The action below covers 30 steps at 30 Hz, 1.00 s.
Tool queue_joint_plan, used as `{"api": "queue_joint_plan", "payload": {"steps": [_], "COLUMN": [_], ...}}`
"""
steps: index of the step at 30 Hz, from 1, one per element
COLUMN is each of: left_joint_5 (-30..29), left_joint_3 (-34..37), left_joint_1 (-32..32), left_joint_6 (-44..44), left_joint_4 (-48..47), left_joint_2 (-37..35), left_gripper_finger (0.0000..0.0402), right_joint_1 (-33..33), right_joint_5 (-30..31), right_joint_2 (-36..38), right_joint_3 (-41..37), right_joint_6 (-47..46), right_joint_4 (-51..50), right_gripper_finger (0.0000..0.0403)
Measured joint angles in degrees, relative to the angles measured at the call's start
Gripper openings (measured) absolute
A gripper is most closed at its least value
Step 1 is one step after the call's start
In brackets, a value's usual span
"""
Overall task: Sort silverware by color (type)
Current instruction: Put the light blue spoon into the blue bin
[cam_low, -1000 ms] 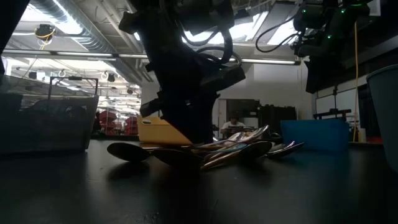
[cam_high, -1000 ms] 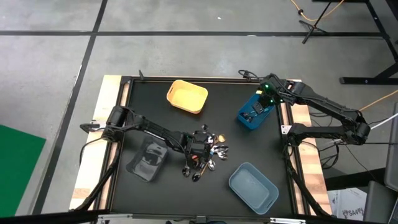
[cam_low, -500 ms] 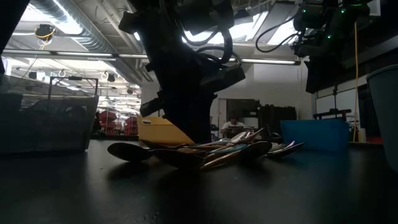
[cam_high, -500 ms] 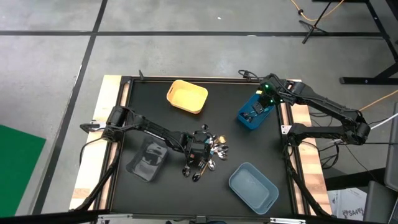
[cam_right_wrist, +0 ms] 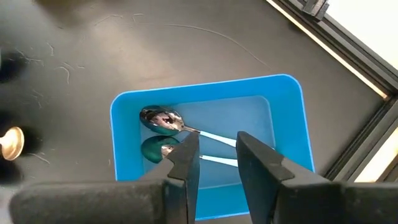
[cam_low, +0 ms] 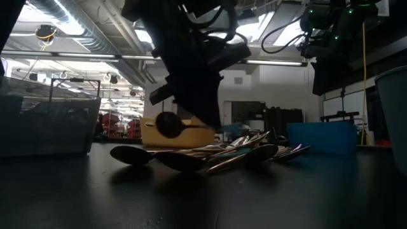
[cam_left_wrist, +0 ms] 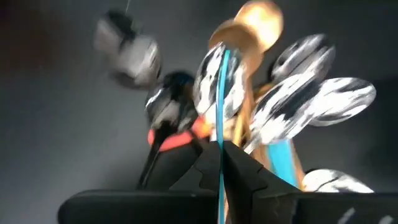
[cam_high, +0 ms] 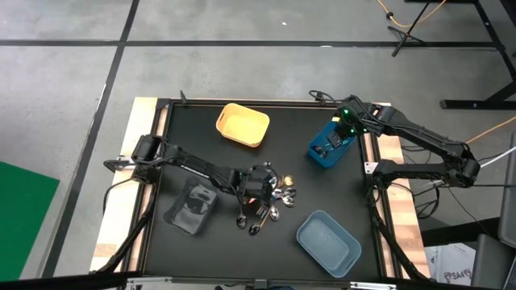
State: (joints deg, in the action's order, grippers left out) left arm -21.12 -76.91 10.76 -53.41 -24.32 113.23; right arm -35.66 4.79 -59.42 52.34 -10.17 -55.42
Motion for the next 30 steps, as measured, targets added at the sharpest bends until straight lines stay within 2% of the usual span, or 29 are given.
{"api": "queue_joint_plan", "payload": {"steps": [4,9,15,20,30], "left_joint_5": [-0.4,-0.9,-1.0,-3.5,-3.8], "left_joint_3": [0.0,0.0,0.0,0.0,0.0], "left_joint_1": [-0.7,-1.9,-3.9,-5.8,-10.4], "left_joint_6": [1.3,3.8,10.4,17.2,25.7], "left_joint_4": [1.8,5.7,16.2,25.0,41.1], "left_joint_2": [0.0,0.1,0.1,0.1,0.1], "left_gripper_finger": [0.0001,0.0001,0.0000,0.0000,0.0000], "right_joint_1": [0.0,0.1,0.1,0.1,0.1], "right_joint_5": [-2.3,-9.5,-20.3,-26.6,-31.5], "right_joint_2": [0.0,0.0,0.0,0.0,0.0], "right_joint_3": [0.0,0.0,0.0,0.0,0.0], "right_joint_6": [-0.1,0.0,-0.1,0.0,0.0], "right_joint_4": [0.1,1.4,7.0,11.8,15.5], "right_gripper_finger": [0.0095,0.0095,0.0095,0.0095,0.0095]}}
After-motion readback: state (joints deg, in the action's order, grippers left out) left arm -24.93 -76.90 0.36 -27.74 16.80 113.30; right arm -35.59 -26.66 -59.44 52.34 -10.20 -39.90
